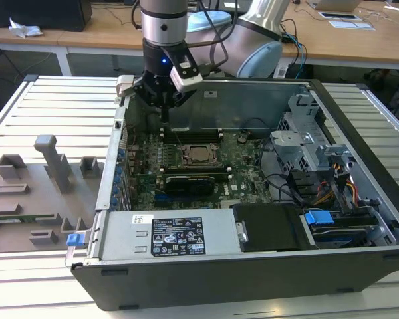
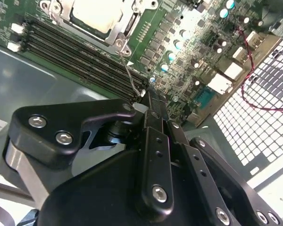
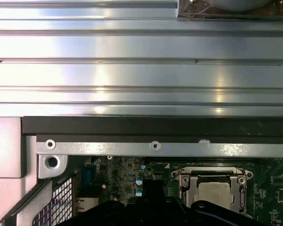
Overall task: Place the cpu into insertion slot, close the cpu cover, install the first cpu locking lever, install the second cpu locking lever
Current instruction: 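Install the first cpu locking lever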
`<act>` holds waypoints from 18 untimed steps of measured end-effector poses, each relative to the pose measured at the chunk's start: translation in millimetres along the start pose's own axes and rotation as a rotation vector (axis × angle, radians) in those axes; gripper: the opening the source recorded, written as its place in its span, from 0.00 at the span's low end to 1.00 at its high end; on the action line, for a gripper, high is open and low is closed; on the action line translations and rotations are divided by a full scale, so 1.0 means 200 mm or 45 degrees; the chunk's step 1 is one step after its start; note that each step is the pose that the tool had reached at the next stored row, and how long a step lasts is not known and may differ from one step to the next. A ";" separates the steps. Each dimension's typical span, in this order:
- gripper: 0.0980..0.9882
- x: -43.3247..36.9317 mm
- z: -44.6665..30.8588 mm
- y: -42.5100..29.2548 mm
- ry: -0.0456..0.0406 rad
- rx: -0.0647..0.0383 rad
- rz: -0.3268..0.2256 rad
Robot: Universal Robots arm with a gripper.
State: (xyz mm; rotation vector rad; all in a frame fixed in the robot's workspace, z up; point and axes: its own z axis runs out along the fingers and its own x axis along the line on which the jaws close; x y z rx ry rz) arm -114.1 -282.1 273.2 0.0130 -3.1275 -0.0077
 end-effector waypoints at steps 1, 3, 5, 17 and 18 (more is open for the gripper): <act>0.01 0.002 0.006 0.002 0.000 0.001 0.000; 0.01 0.006 0.023 0.004 0.000 0.002 0.000; 0.01 0.006 0.037 0.004 0.000 0.003 0.000; 0.01 -0.123 0.063 0.005 0.000 0.022 -0.001; 0.01 -0.132 0.064 0.005 0.000 0.022 -0.001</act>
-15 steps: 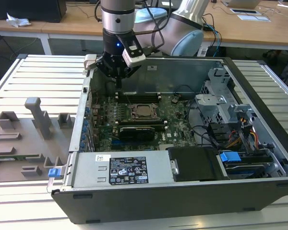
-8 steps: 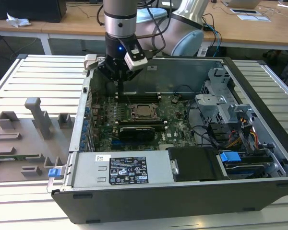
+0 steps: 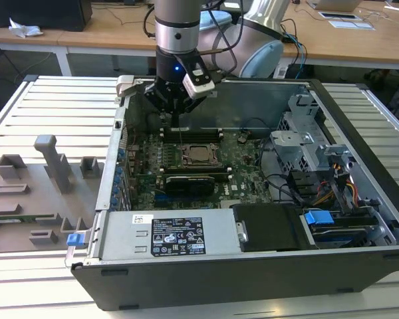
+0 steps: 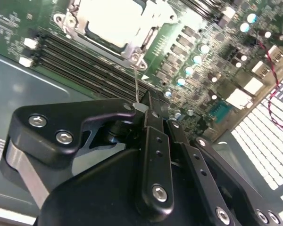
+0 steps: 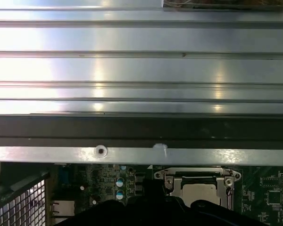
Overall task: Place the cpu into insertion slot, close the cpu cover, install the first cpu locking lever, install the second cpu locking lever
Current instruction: 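Install the first cpu locking lever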
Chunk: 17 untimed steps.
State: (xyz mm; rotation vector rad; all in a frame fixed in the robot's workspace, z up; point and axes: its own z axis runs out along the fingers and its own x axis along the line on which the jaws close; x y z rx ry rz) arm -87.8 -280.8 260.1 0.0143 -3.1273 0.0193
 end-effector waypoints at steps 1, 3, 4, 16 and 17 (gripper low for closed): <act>0.01 -0.016 0.001 0.000 0.000 0.001 0.000; 0.01 -0.030 0.002 0.001 0.000 0.001 0.000; 0.01 -0.037 0.003 0.001 0.000 0.001 0.000; 0.01 -0.063 0.036 0.002 0.000 0.001 0.000; 0.01 -0.063 0.042 0.002 0.000 0.001 0.000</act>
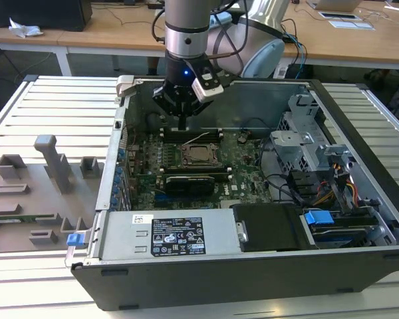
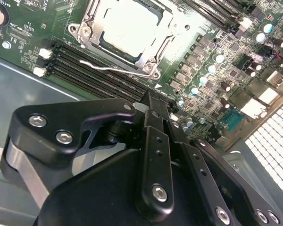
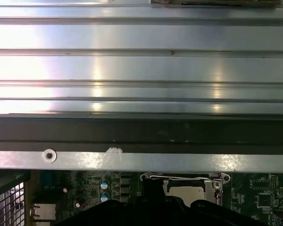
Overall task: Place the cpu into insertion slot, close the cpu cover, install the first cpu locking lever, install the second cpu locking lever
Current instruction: 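Install the first cpu locking lever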
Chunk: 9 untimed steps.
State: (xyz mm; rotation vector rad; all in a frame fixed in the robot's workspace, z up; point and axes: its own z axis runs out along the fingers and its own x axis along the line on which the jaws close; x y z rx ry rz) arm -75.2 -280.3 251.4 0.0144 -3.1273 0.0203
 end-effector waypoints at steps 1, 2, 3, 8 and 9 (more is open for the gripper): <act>0.01 0.000 0.005 0.000 0.000 0.000 0.000; 0.01 0.000 0.012 0.000 0.000 0.000 0.000; 0.01 0.000 0.016 0.000 0.000 -0.001 0.000; 0.01 -0.001 0.032 -0.005 0.000 -0.049 -0.001; 0.01 -0.002 0.033 -0.008 0.000 -0.057 -0.001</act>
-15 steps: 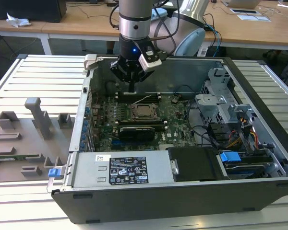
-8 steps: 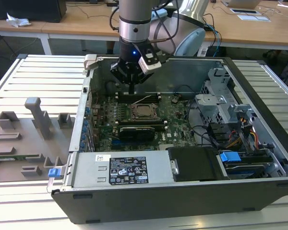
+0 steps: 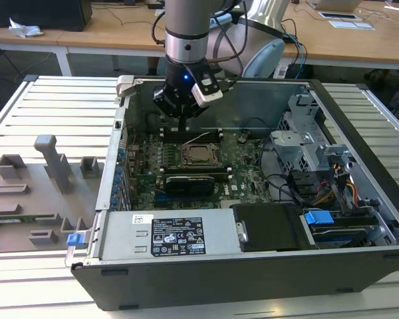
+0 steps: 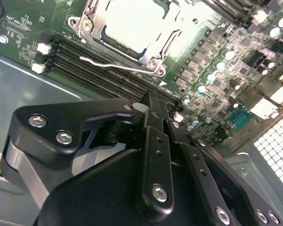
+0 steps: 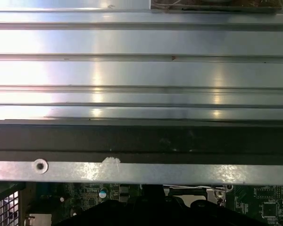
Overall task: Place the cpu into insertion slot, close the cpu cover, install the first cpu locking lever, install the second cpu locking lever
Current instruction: 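Install the first cpu locking lever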
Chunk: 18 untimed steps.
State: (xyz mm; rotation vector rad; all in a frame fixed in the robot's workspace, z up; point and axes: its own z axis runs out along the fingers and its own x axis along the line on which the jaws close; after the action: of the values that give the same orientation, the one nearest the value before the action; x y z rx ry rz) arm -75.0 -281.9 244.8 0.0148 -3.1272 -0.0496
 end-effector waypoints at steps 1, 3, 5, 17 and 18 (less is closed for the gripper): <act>0.01 -0.002 0.001 -0.005 0.000 -0.011 0.000; 0.01 -0.005 0.002 -0.017 0.000 -0.032 -0.002; 0.01 -0.007 0.004 -0.021 0.000 -0.037 -0.008; 0.01 -0.015 0.067 -0.075 0.001 -0.071 -0.061; 0.01 -0.015 0.073 -0.075 0.001 -0.071 -0.061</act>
State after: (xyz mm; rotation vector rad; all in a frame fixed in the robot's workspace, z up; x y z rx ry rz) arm -72.0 -296.4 229.8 0.0888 -3.1229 -0.1375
